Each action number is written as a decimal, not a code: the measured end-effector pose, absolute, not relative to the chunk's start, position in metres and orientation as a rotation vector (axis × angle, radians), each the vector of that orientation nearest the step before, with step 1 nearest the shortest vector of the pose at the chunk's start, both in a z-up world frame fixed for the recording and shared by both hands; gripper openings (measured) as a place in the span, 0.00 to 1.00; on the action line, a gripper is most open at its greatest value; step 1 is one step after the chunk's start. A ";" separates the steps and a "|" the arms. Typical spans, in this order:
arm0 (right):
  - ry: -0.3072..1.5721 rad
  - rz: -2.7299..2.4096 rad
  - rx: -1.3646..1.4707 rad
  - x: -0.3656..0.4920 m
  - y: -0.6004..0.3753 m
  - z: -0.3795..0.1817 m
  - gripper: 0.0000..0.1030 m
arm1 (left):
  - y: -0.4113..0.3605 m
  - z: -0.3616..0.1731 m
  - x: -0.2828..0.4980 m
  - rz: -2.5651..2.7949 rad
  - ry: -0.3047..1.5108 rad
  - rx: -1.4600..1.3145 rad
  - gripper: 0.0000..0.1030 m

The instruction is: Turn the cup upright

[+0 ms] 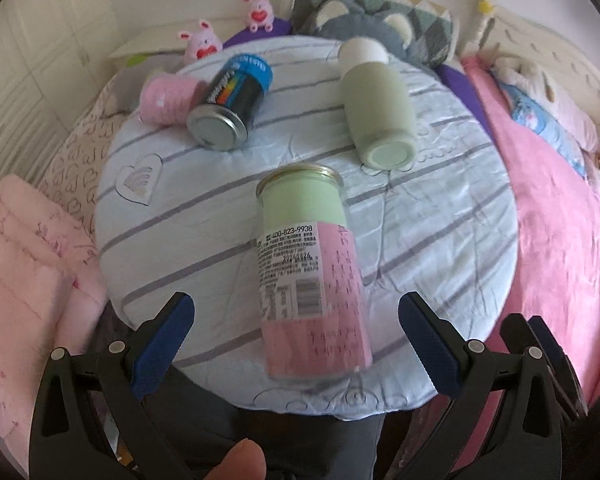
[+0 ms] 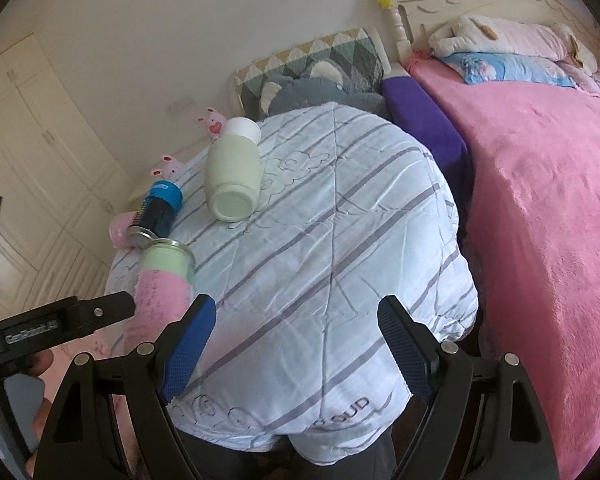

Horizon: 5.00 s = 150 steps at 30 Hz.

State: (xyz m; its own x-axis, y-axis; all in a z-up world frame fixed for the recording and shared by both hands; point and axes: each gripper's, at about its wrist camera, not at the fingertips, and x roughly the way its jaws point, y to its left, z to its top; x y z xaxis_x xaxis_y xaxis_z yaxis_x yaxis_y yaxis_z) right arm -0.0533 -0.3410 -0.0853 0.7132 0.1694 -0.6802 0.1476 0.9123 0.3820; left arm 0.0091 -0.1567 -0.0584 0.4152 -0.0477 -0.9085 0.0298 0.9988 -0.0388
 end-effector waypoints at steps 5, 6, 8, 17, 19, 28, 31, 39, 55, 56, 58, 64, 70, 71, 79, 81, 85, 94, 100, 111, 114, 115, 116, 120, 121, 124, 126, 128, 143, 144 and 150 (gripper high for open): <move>0.813 0.033 0.418 -0.036 -0.342 -0.092 0.82 | -0.161 -0.080 0.030 -0.017 1.200 -0.033 1.00; 0.820 0.038 0.416 -0.032 -0.342 -0.094 0.82 | -0.161 -0.083 0.034 -0.011 1.206 -0.033 1.00; 0.835 0.042 0.411 -0.025 -0.342 -0.099 0.82 | -0.161 -0.088 0.042 -0.003 1.217 -0.025 1.00; 0.870 0.022 0.412 -0.004 -0.351 -0.108 0.82 | -0.153 -0.112 0.063 -0.041 1.325 -0.099 0.87; 0.871 0.017 0.412 -0.002 -0.352 -0.108 0.82 | -0.152 -0.115 0.064 -0.066 1.339 -0.123 0.82; 0.881 0.011 0.397 -0.007 -0.344 -0.107 0.82 | -0.150 -0.104 0.072 -0.150 1.279 -0.054 0.70; 0.876 0.000 0.392 -0.012 -0.342 -0.104 0.82 | -0.151 -0.089 0.064 -0.179 1.190 -0.019 0.70; 0.855 -0.033 0.367 -0.029 -0.332 -0.094 0.82 | -0.133 -0.048 0.022 -0.241 0.686 0.070 0.70; 0.915 -0.172 0.314 -0.073 -0.307 -0.097 0.82 | -0.128 -0.099 -0.027 -0.265 0.429 0.217 0.71; 0.916 -0.170 0.308 -0.073 -0.303 -0.096 0.82 | -0.127 -0.100 -0.028 -0.268 0.433 0.220 0.71; 0.915 -0.159 0.296 -0.073 -0.295 -0.094 0.82 | -0.123 -0.100 -0.033 -0.273 0.433 0.218 0.71; 0.903 -0.152 0.275 -0.077 -0.280 -0.088 0.82 | -0.121 -0.093 -0.046 -0.265 0.402 0.265 1.00; 0.878 -0.143 0.275 -0.083 -0.274 -0.081 0.82 | -0.124 -0.091 -0.047 -0.301 0.461 0.281 1.00; 0.872 -0.144 0.276 -0.085 -0.274 -0.079 0.82 | -0.124 -0.089 -0.048 -0.307 0.466 0.277 1.00; 0.821 -0.137 0.285 -0.090 -0.273 -0.063 0.82 | -0.118 -0.066 -0.051 -0.287 0.577 0.246 1.00; 0.797 -0.122 0.277 -0.090 -0.269 -0.054 0.82 | -0.112 -0.059 -0.053 -0.274 0.611 0.230 1.00; 0.753 -0.097 0.247 -0.090 -0.261 -0.038 0.82 | -0.096 -0.041 -0.062 -0.228 0.670 0.219 1.00; 0.672 -0.032 0.166 -0.098 -0.230 -0.011 0.82 | -0.050 0.004 -0.091 -0.113 0.748 0.166 1.00; 0.669 0.021 0.146 -0.108 -0.210 -0.010 0.82 | -0.036 0.016 -0.106 -0.059 0.788 0.154 1.00; 0.675 0.047 0.127 -0.123 -0.193 -0.010 0.82 | -0.030 0.020 -0.119 -0.043 0.802 0.142 1.00; 0.678 0.038 0.136 -0.124 -0.195 -0.010 0.82 | -0.028 0.020 -0.121 -0.041 0.809 0.135 1.00; 0.679 0.037 0.138 -0.124 -0.195 -0.010 0.82 | -0.028 0.021 -0.121 -0.039 0.810 0.135 1.00; 0.682 0.036 0.142 -0.124 -0.196 -0.011 0.82 | -0.028 0.021 -0.121 -0.038 0.810 0.134 1.00; 0.692 0.038 0.148 -0.123 -0.197 -0.013 0.82 | -0.028 0.020 -0.121 -0.039 0.811 0.136 1.00; 0.694 0.039 0.148 -0.124 -0.197 -0.013 0.82 | -0.028 0.020 -0.121 -0.040 0.813 0.135 1.00; 0.700 0.047 0.154 -0.123 -0.197 -0.015 0.82 | -0.026 0.021 -0.122 -0.035 0.819 0.132 1.00; 0.701 0.048 0.154 -0.123 -0.197 -0.015 0.82 | -0.025 0.021 -0.122 -0.029 0.820 0.131 1.00; 0.703 0.049 0.154 -0.123 -0.196 -0.015 0.82 | -0.023 0.022 -0.122 -0.021 0.820 0.128 1.00; 0.696 0.052 0.143 -0.123 -0.194 -0.012 0.82 | -0.020 0.022 -0.120 -0.006 0.818 0.112 1.00; 0.694 0.052 0.141 -0.123 -0.193 -0.012 0.82 | -0.020 0.022 -0.121 -0.005 0.816 0.110 1.00; 0.664 0.054 0.140 -0.125 -0.190 -0.005 0.82 | -0.020 0.024 -0.127 -0.006 0.793 0.110 1.00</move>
